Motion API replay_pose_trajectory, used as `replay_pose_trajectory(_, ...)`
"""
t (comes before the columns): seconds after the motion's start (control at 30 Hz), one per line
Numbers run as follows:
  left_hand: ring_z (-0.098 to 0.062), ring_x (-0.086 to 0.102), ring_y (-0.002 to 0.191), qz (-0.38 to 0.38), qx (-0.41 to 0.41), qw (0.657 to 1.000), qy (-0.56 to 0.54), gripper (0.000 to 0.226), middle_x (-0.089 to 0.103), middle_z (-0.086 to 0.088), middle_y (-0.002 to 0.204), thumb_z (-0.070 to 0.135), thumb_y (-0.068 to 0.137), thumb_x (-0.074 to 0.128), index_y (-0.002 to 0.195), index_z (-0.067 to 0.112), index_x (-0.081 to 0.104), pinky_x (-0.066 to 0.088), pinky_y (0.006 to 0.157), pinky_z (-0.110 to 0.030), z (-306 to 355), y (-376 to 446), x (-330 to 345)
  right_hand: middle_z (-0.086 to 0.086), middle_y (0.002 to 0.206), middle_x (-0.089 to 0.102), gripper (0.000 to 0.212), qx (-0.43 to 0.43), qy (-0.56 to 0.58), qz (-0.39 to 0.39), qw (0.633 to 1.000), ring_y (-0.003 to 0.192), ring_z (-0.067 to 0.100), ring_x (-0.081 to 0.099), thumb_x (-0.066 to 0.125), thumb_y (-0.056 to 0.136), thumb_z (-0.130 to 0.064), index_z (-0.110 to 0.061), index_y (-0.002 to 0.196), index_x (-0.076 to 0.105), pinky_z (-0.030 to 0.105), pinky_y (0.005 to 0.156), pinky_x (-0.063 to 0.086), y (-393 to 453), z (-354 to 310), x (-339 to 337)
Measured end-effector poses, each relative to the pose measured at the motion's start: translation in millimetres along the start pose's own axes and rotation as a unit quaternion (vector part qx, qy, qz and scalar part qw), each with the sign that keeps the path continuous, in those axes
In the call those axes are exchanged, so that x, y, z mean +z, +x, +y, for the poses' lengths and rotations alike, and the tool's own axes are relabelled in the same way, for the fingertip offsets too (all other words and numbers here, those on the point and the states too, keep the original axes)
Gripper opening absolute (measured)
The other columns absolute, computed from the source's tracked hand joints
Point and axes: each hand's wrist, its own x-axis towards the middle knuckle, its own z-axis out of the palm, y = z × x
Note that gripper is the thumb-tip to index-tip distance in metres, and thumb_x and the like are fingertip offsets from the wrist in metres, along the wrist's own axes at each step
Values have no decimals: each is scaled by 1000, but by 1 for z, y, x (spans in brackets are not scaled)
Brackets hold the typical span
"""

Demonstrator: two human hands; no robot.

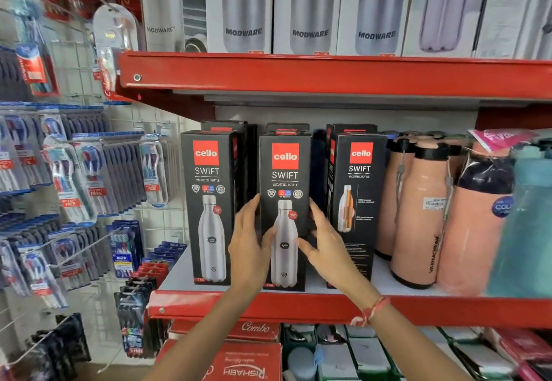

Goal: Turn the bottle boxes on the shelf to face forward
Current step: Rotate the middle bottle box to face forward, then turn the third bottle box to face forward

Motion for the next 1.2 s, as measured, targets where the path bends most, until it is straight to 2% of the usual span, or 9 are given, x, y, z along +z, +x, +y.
replay_pose_trajectory(0.13,-13,53,117,56,83,995,-31,33,50,0,125,12,94,56,127,16,55,46,100,-31,21,-13,3,7,118,62,46,-40,-64,274,959,103,20,62,63,88,0,-13,132,56,21,83,54,-20,-1,-10)
replay_pose_trajectory(0.27,3,60,109,-140,12,978,-155,25,64,7,119,19,100,46,122,21,58,48,91,-18,39,-28,24,17,123,52,53,21,-88,363,927,110,32,47,71,82,-1,-7,133,54,32,92,39,-32,11,-14)
replay_pose_trajectory(0.4,6,36,130,-240,-152,922,-261,49,39,17,145,44,101,23,146,27,35,24,116,-25,45,-34,62,27,133,42,88,87,-117,322,935,115,41,41,81,77,-18,2,147,31,39,98,33,-35,35,-14)
replay_pose_trajectory(0.57,-2,38,119,-192,-291,853,-387,70,41,11,131,58,95,8,151,19,25,26,101,-22,47,-19,98,23,140,39,127,119,-120,262,950,121,39,44,86,67,-41,-3,154,1,47,100,43,-28,56,-1)
replay_pose_trajectory(0.73,16,62,81,-167,-265,867,-388,72,59,16,114,57,96,7,148,13,33,49,72,-4,43,-10,124,14,135,42,127,74,-55,252,963,120,29,47,86,67,-36,-13,155,-3,34,90,47,-24,78,-11)
replay_pose_trajectory(0.83,-4,52,123,-166,-264,871,-380,70,45,2,148,58,95,12,151,18,27,37,105,-22,45,-9,126,-2,135,36,127,29,-3,230,973,125,9,40,88,64,-34,-15,155,3,11,91,34,-24,89,-31)
replay_pose_trajectory(0.97,-6,28,143,-163,-200,919,-298,57,29,5,158,46,98,31,152,27,23,23,117,-28,52,-11,118,-4,152,35,124,-7,89,146,985,139,9,36,87,62,-36,-26,156,5,32,113,35,-22,94,-70)
replay_pose_trajectory(1.07,18,45,121,-200,-132,934,-264,55,47,14,137,26,96,53,142,44,28,40,94,-7,55,-14,104,-21,142,41,121,-15,139,78,987,131,-3,44,89,67,-23,-47,148,3,32,111,41,-27,93,-99)
replay_pose_trajectory(1.2,14,60,107,-249,-85,924,-279,82,64,31,117,4,88,66,144,45,22,51,80,-10,62,-19,83,-21,150,38,126,-26,159,-7,987,133,-4,43,86,61,-40,-39,154,2,26,111,38,-33,90,-126)
